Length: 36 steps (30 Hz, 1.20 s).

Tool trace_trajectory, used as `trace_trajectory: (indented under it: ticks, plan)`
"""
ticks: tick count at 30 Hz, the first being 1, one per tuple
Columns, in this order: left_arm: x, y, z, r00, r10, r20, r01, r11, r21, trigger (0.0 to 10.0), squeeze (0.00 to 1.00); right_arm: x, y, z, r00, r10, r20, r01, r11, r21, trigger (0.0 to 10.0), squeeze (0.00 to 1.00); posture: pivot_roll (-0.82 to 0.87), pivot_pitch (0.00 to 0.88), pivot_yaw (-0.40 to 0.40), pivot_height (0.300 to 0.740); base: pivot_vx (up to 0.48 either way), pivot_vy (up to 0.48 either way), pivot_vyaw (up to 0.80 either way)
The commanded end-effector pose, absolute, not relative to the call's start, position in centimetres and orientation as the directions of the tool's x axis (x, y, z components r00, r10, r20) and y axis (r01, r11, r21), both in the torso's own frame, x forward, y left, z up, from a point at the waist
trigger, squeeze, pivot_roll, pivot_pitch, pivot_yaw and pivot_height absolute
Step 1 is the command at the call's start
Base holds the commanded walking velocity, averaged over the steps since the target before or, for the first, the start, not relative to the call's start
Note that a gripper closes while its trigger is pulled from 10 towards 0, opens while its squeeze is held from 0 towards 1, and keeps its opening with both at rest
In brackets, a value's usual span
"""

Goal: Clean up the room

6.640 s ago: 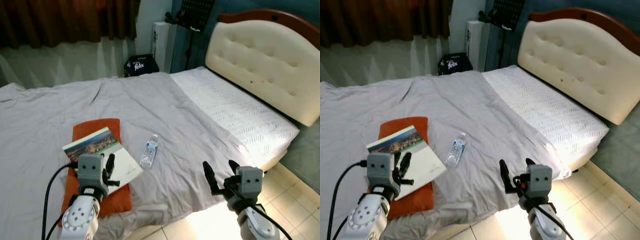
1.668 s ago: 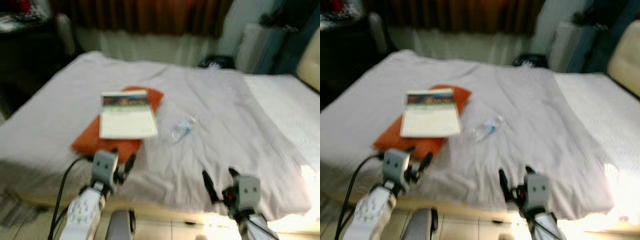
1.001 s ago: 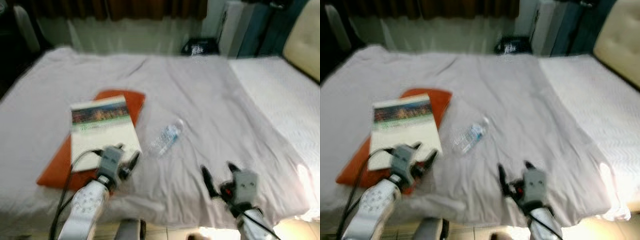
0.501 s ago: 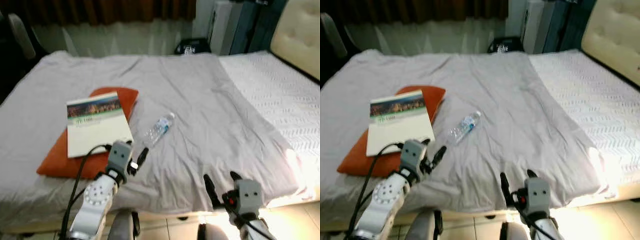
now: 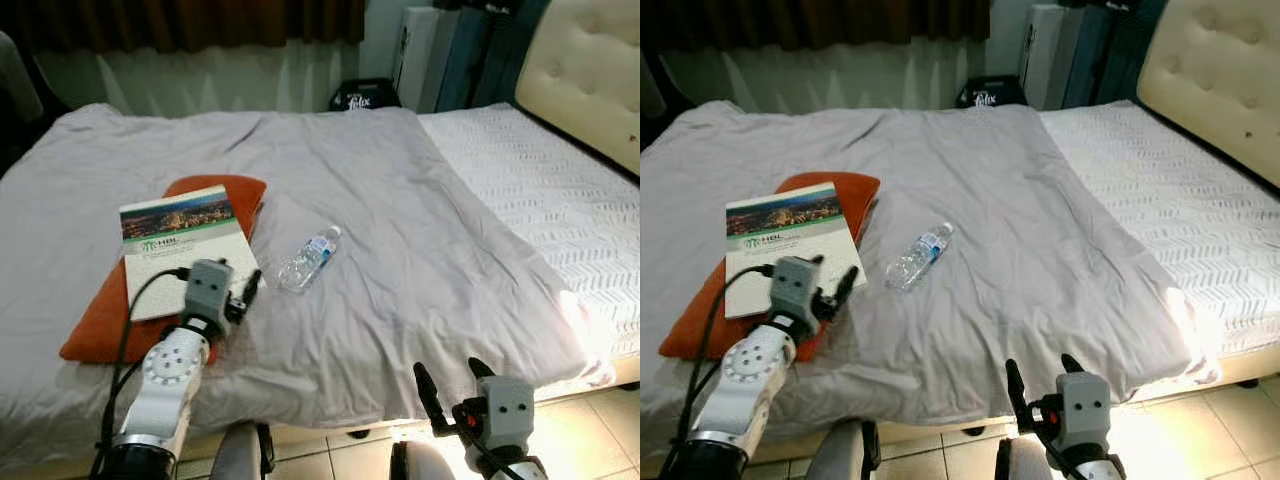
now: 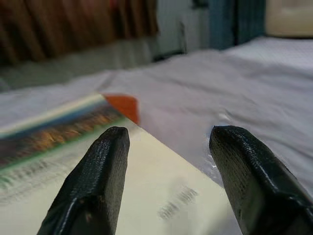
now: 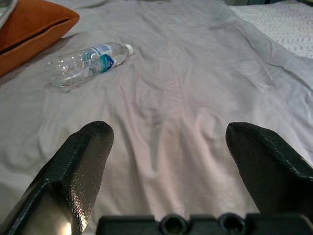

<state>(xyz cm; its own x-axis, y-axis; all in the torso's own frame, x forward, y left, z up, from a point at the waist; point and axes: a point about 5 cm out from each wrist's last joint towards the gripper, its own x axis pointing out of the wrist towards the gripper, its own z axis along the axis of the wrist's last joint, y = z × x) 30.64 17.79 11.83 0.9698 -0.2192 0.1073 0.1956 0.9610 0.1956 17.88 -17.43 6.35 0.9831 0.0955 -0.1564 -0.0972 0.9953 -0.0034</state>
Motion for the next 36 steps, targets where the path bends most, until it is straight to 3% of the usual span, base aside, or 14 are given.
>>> trace_trajectory:
  ticks: [1, 4, 8, 12, 16, 22, 30, 36]
  plan:
    - [30.7, 16.7, 13.5, 0.939, -0.27, 0.212, 0.22, 0.947, 0.233, 10.0, 0.0, 17.8, -17.4, 7.1, 0.987, 0.1, -0.123, -0.101, 0.995, 0.0, 10.0, 0.0, -0.07, 0.0, -0.007, 0.599, 0.0, 0.0, 0.0]
    - [31.8, 15.9, 14.1, 0.924, -0.293, 0.245, 0.228, 0.938, 0.261, 10.0, 0.0, 17.8, -17.5, 7.5, 0.991, 0.082, -0.107, -0.079, 0.996, 0.033, 10.0, 0.0, -0.07, 0.0, -0.022, 0.599, 0.0, 0.0, 0.0]
    - [35.7, 14.5, 14.2, 0.938, -0.294, 0.183, 0.258, 0.946, 0.198, 10.0, 0.0, 16.4, -17.3, 7.6, 0.985, 0.109, -0.137, -0.108, 0.994, 0.015, 10.0, 0.0, -0.14, 0.0, -0.027, 0.599, 0.0, 0.0, 0.0]
    - [36.6, 14.1, 14.0, 0.949, -0.284, 0.136, 0.26, 0.951, 0.169, 10.0, 0.0, 15.5, -17.2, 8.1, 0.985, 0.099, -0.142, -0.099, 0.995, 0.01, 10.0, 0.0, -0.21, 0.031, -0.008, 0.599, 0.0, 0.0, 0.0]
    - [37.4, 14.6, 12.9, 0.976, -0.213, 0.034, 0.206, 0.968, 0.145, 10.0, 0.0, 13.6, -16.9, 8.5, 0.98, 0.089, -0.177, -0.091, 0.996, -0.005, 10.0, 0.0, -0.26, 0.076, 0.0, 0.599, 0.0, 0.0, -0.6]
    - [38.8, 16.4, 14.8, 0.991, -0.12, 0.052, 0.11, 0.979, 0.171, 10.0, 0.0, 11.0, -16.6, 9.1, 0.973, 0.069, -0.22, -0.07, 0.998, 0.002, 10.0, 0.0, -0.31, 0.141, 0.017, 0.599, 0.0, 0.0, -0.34]
    - [39.8, 16.6, 16.3, 0.996, -0.082, 0.038, 0.069, 0.964, 0.257, 10.0, 0.0, 7.5, -16.7, 10.4, 0.953, 0.039, -0.301, -0.043, 0.999, -0.006, 10.0, 0.0, -0.37, 0.242, 0.001, 0.599, 0.0, 0.0, 0.0]
    - [39.5, 20.3, 15.8, 0.996, 0.084, -0.019, -0.075, 0.954, 0.29, 10.0, 0.0, 4.0, -16.7, 11.5, 0.919, 0.029, -0.393, -0.036, 0.999, -0.01, 10.0, 0.0, -0.41, 0.315, -0.02, 0.599, 0.0, 0.0, 0.0]
